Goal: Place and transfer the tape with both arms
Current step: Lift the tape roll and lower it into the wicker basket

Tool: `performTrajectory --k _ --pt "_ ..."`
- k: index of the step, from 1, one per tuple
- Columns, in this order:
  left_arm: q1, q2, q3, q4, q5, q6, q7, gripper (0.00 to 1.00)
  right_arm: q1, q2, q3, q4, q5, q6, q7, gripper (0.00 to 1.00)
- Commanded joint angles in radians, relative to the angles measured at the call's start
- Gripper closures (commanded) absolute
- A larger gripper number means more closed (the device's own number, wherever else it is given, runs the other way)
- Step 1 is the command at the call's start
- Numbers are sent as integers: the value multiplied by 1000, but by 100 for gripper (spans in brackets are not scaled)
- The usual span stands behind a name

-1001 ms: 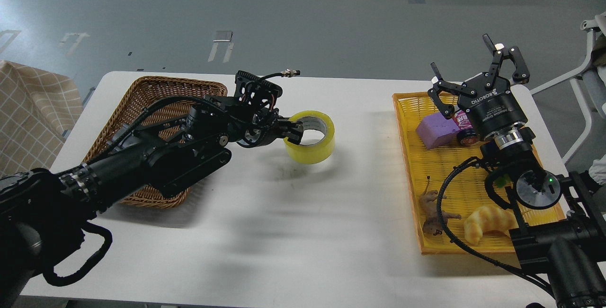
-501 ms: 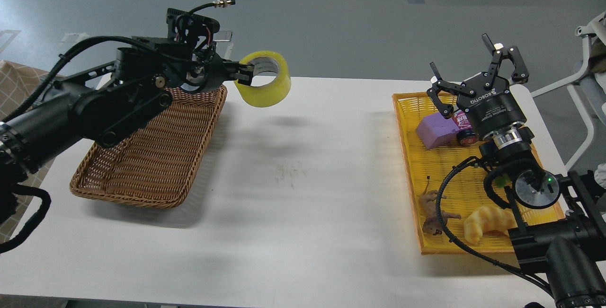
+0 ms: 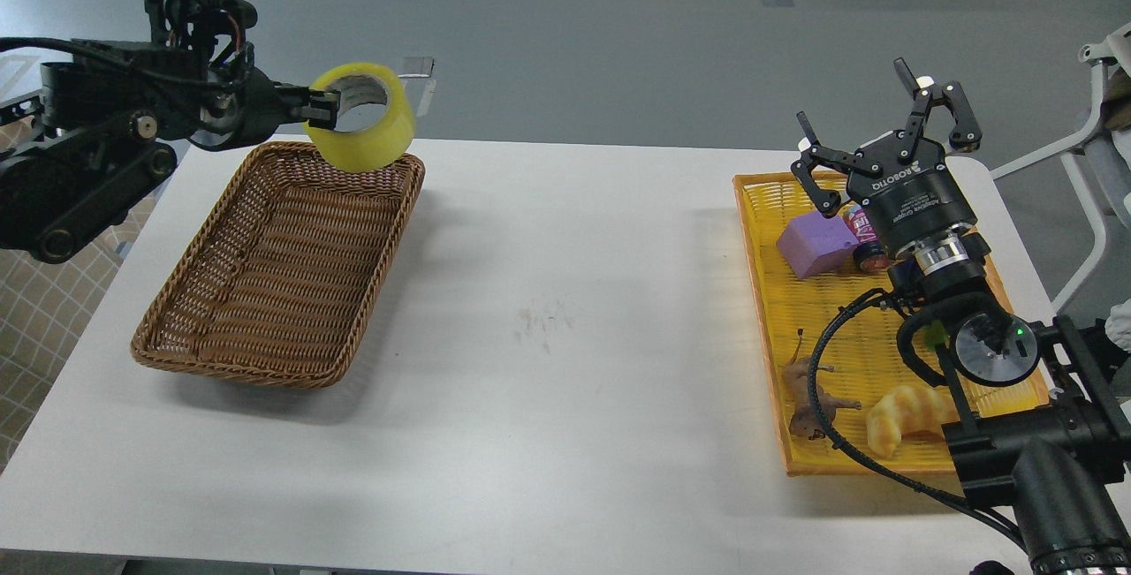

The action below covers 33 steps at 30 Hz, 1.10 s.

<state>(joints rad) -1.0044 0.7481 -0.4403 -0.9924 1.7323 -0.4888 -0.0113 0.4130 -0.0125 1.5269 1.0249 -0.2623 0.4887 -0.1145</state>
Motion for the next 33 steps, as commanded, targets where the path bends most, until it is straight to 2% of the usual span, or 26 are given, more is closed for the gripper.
performTrajectory --k 1,16,33 --pt "38 34 -1 0 1 0 -4 100 0 5 -1 1 0 0 -1 0" --pt "216 68 -1 0 1 98 -26 100 -2 9 -1 0 0 0 -1 0" --pt "302 60 2 15 3 159 -33 100 -3 9 -1 1 0 0 -1 0"
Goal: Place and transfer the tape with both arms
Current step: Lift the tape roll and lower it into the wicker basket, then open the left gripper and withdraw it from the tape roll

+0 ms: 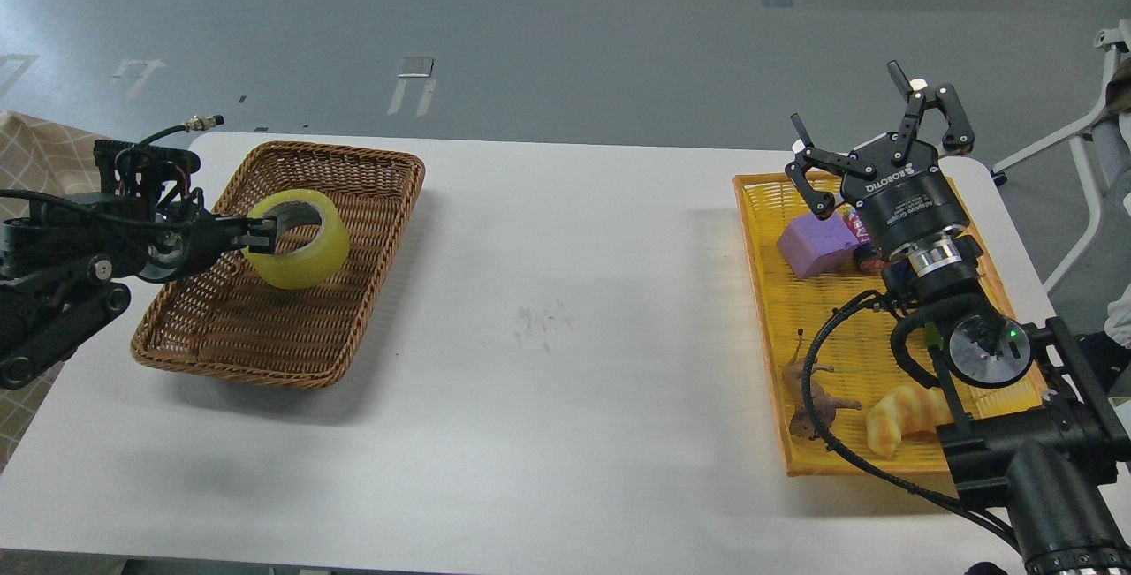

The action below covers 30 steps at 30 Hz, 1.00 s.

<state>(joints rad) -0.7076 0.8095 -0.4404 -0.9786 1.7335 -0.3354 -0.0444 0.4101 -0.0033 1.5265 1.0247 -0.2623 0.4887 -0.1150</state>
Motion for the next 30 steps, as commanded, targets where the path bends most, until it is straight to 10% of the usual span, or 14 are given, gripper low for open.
performTrajectory --k 1,23,24,26,30 --pt "8 -1 2 1 3 7 0 100 -1 0 0 0 0 0 0 0" --pt "33 -6 0 6 5 27 1 98 1 2 1 2 0 0 1 0" --pt "33 -7 0 6 3 27 1 53 2 2 1 2 0 0 0 0" --pt "33 -9 0 3 0 27 1 22 3 2 0 5 0 0 1 0" --pt "31 -10 -1 3 -2 25 3 20 3 0 1 3 0 0 1 0"
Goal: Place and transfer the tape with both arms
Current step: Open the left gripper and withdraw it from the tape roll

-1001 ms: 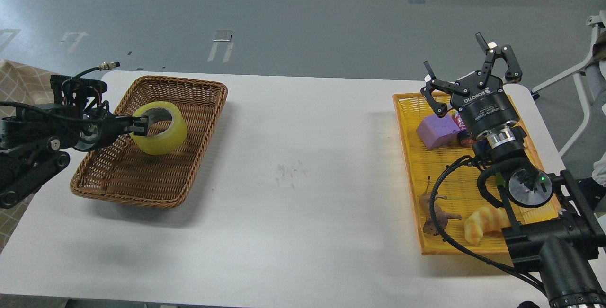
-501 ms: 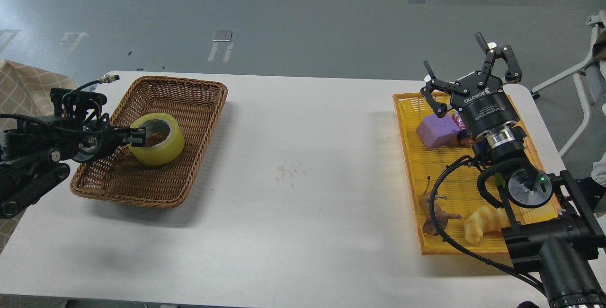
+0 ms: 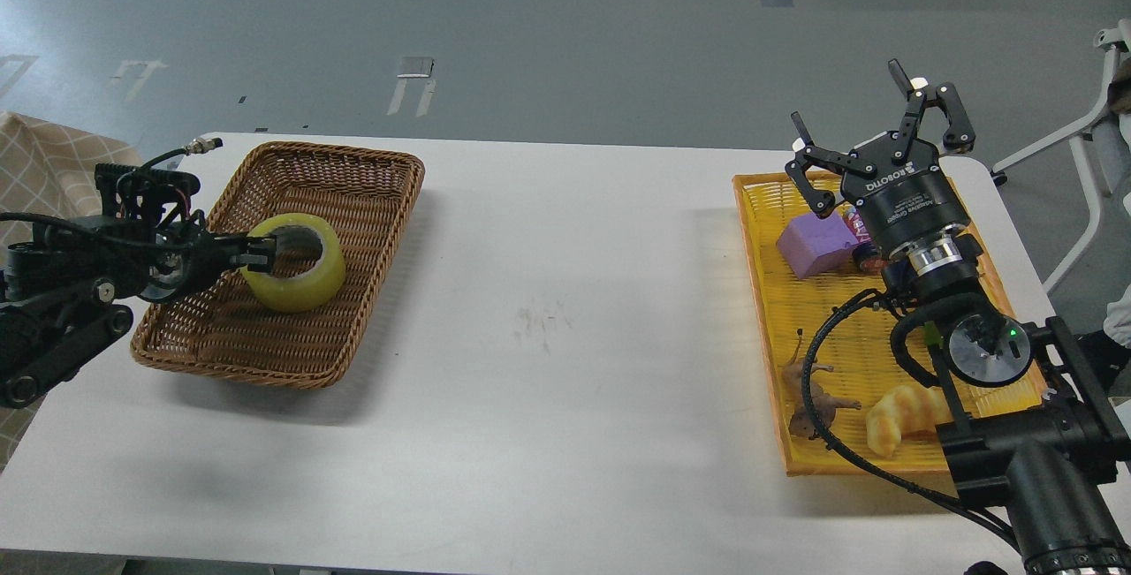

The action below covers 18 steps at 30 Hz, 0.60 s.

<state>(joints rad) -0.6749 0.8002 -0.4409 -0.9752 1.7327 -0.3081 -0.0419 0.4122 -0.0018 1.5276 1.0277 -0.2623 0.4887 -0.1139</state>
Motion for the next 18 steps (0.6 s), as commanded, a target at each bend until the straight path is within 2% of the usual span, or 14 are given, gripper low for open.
performTrajectory --k 1,7,11,18 --pt "-2 1 -1 0 -2 -2 1 18 0 -1 0 -1 0 0 0 0" --pt "-32 7 -15 -16 -19 -9 -1 13 -1 -1 0 -1 0 0 -1 0" --pt "-162 14 -7 -36 -175 -25 -4 13 0 0 -1 -1 0 0 -1 0" --pt "-346 -4 -19 -36 -485 -81 -44 12 10 -1 -1 -1 -2 0 -1 0"
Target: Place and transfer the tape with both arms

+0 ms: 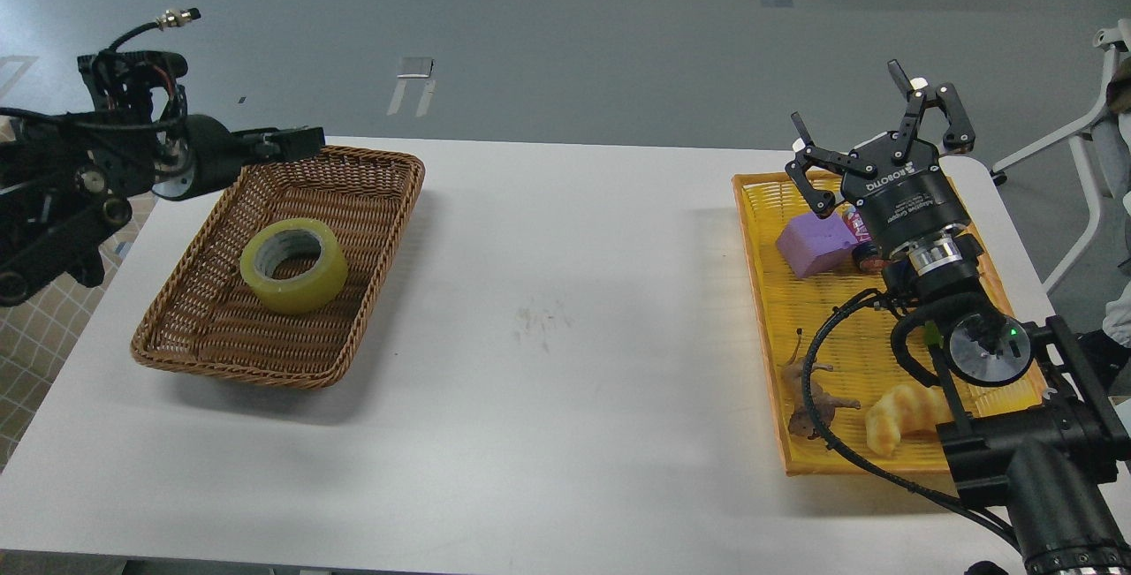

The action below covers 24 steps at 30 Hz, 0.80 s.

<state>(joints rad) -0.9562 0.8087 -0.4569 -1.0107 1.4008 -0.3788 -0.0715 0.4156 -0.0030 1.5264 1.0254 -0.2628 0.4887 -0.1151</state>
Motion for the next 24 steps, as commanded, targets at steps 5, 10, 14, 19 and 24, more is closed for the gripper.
performTrajectory --k 5,10,14,19,24 --pt "-88 -91 -8 3 -442 3 -37 3 18 -5 -2 1 -3 0 -3 0" --pt "-81 -161 -55 8 -783 0 -37 2 43 -11 -2 1 -4 0 -3 0" --pt "-75 -198 -114 9 -974 -8 -37 2 54 -11 -2 -1 -6 0 -3 0" --pt "-16 -255 -224 8 -1178 -69 -37 2 83 -11 -3 -1 -6 0 -2 0" --pt "118 -334 -406 -3 -1217 -110 -36 2 115 -12 -3 -14 -9 0 -2 0"
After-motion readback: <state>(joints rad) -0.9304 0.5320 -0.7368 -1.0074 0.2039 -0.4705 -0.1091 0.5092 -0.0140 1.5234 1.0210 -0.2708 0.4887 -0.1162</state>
